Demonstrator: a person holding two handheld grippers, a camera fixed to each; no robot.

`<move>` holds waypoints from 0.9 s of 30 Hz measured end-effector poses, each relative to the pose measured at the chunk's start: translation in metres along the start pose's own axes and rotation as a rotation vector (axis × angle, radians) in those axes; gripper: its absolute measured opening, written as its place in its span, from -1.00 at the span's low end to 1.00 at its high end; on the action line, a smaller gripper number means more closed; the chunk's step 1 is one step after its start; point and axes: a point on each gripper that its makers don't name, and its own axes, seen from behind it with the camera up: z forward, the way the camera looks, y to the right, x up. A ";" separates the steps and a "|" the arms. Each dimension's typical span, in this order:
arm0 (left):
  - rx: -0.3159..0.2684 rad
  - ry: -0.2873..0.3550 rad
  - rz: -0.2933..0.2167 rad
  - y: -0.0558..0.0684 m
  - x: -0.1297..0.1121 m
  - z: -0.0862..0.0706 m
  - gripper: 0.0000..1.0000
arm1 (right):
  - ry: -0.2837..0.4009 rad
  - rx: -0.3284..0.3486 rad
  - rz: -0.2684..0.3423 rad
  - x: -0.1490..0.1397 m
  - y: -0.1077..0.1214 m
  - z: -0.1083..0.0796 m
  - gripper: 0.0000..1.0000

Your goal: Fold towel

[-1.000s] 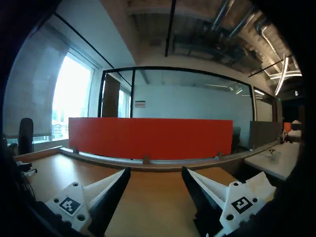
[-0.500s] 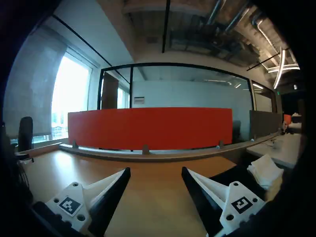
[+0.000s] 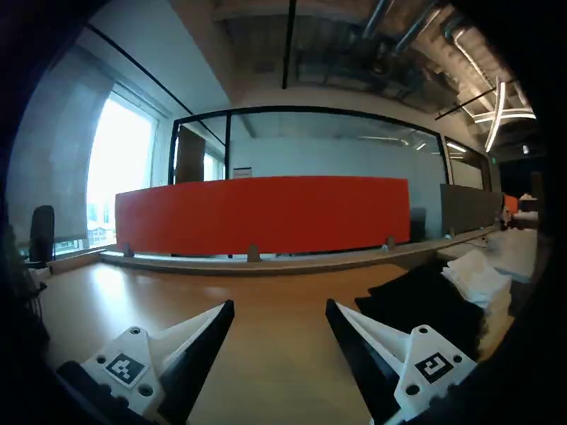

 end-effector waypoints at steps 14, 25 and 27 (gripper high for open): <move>0.000 0.000 0.000 0.000 0.000 0.000 0.88 | -0.008 0.002 -0.024 -0.016 -0.001 -0.001 1.00; 0.000 0.000 0.000 0.000 0.000 -0.001 0.88 | 0.010 0.011 -0.042 -0.017 -0.008 -0.005 1.00; 0.000 0.000 0.000 0.000 0.000 -0.001 0.88 | 0.012 0.015 -0.041 -0.017 -0.009 -0.007 1.00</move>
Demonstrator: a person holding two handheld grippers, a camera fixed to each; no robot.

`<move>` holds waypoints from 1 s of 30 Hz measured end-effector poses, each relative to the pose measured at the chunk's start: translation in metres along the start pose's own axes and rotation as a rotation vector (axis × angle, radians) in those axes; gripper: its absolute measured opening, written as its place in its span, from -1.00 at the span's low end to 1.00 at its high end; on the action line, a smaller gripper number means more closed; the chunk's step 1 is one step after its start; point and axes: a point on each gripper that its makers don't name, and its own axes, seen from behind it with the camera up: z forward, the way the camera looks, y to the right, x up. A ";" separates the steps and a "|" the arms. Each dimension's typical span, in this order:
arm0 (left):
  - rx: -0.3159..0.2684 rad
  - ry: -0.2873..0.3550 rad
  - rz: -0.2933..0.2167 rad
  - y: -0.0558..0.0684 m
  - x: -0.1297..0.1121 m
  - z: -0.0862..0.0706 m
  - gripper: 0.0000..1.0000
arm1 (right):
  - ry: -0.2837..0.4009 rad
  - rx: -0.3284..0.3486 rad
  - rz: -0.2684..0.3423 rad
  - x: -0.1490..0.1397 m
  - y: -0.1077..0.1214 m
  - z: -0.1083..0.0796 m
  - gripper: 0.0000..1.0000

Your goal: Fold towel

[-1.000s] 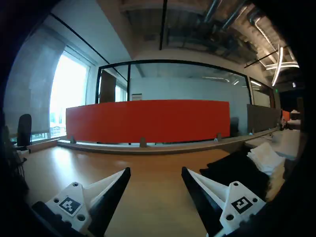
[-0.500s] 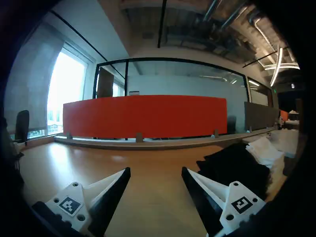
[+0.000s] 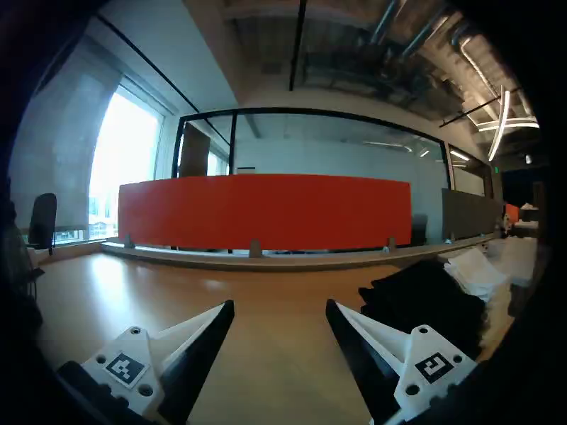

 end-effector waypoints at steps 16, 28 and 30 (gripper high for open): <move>0.000 0.000 0.000 0.000 0.000 0.001 0.88 | -0.002 0.004 0.003 -0.003 -0.001 -0.002 1.00; 0.000 0.000 0.000 0.000 0.001 0.001 0.88 | -0.002 0.005 0.003 -0.002 -0.001 -0.002 1.00; 0.000 0.000 0.000 0.000 0.001 0.001 0.88 | -0.002 0.005 0.003 -0.002 -0.001 -0.002 1.00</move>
